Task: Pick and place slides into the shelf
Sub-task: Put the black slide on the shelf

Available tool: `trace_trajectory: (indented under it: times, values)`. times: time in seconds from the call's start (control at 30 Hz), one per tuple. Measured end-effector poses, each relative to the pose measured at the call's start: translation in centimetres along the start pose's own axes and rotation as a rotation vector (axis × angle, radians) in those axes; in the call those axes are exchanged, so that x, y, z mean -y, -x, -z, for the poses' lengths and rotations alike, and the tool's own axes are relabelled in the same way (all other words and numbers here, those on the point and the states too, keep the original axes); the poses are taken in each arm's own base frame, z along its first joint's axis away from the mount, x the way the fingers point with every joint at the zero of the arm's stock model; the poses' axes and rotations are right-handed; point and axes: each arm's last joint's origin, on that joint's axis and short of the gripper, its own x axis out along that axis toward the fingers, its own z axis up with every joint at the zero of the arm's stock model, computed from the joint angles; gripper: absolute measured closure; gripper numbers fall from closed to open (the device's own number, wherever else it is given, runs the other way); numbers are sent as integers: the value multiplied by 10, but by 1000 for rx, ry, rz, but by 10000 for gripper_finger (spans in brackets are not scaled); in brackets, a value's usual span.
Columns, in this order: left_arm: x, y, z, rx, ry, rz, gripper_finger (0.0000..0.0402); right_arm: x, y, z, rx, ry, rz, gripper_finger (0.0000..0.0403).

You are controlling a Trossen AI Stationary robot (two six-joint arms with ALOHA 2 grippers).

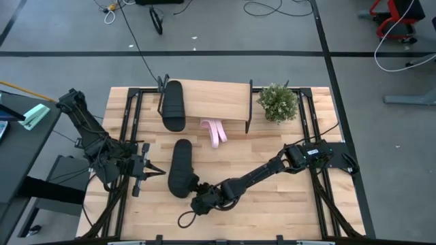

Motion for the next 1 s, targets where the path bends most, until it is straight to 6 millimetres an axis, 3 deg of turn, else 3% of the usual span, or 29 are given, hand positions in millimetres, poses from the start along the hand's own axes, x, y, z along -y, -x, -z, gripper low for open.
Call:
trace_trajectory:
  times: [0.57,1.0]
  values:
    - [0,0,0,-1,-3,0,388,-8,-20,10,64,120,50,145]
    - [0,0,0,-1,-2,0,377,5,-27,12,187,79,64,145]
